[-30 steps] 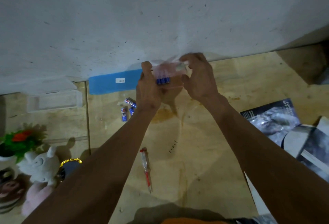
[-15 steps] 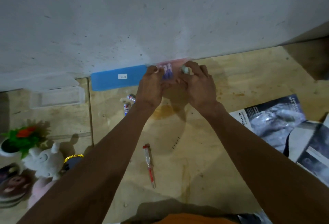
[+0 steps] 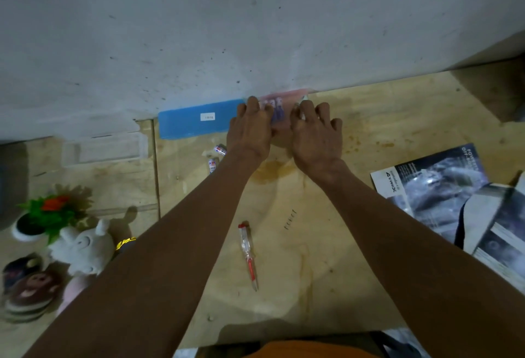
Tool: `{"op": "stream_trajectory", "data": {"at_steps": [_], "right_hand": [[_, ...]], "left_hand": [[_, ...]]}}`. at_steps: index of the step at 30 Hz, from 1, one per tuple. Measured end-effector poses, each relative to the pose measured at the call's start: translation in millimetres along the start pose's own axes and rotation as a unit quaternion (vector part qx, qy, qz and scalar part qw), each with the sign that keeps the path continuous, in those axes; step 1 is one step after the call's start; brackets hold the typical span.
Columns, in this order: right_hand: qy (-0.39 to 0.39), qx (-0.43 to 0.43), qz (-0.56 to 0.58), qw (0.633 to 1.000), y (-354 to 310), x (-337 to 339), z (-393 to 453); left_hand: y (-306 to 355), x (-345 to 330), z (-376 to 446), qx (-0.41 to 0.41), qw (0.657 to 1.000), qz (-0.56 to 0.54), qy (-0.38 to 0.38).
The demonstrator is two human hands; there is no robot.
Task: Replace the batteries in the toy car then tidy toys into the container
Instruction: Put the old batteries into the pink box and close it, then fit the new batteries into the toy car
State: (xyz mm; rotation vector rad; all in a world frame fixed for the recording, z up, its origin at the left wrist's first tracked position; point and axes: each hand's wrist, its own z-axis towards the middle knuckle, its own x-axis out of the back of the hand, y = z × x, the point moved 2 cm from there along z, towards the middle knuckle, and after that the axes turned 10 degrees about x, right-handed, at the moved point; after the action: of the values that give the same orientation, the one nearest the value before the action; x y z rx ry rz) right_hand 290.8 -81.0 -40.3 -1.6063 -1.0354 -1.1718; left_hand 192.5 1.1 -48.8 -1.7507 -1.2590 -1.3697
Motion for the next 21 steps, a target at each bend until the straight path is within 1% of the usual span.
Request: {"op": "stream_trajectory", "data": {"at_steps": [2, 4, 5, 7, 8, 10, 12, 13, 16, 18, 21], "right_hand": [[-0.015, -0.002, 0.001, 1.0, -2.3, -1.5, -4.6], [-0.03, -0.005, 0.005, 1.0, -4.9, 0.3, -8.8], [-0.039, -0.007, 0.011, 0.999, -5.9, 2.2, -10.5], [-0.041, -0.012, 0.03, 0.999, -8.8, 5.1, -13.6], [-0.019, -0.017, 0.044, 0.999, -12.1, 7.0, -15.8], [0.065, -0.014, 0.072, 0.995, -26.2, 5.5, -22.8], [0.134, 0.019, 0.116, 0.984, -49.4, -2.2, -31.7], [0.141, 0.038, 0.146, 0.978, -63.3, -7.1, -35.8], [0.105, 0.082, 0.211, 0.968, -102.8, -29.2, -42.8], [0.1, 0.095, 0.204, 0.969, -123.6, -44.8, -41.6], [0.11, 0.091, 0.147, 0.979, -145.1, -65.8, -33.7]], "left_hand": [[-5.7, 1.2, -1.0, -0.007, 1.0, 0.005, -0.016], [-15.5, 4.1, -4.7, -0.032, 0.999, -0.017, -0.033], [-21.6, 7.6, -8.5, -0.045, 0.998, -0.042, -0.033], [-38.5, 16.7, -20.7, -0.059, 0.992, -0.11, -0.006], [-49.2, 21.5, -28.6, -0.06, 0.988, -0.143, 0.016], [-75.0, 29.4, -46.5, -0.054, 0.977, -0.195, 0.063], [-105.0, 34.1, -67.7, -0.036, 0.966, -0.23, 0.108], [-120.4, 34.9, -80.3, -0.025, 0.961, -0.239, 0.134], [-165.0, 29.7, -125.0, 0.028, 0.949, -0.247, 0.194], [-190.0, 18.1, -157.2, 0.074, 0.946, -0.247, 0.199], [-218.7, -1.1, -200.0, 0.133, 0.944, -0.235, 0.191]]}}
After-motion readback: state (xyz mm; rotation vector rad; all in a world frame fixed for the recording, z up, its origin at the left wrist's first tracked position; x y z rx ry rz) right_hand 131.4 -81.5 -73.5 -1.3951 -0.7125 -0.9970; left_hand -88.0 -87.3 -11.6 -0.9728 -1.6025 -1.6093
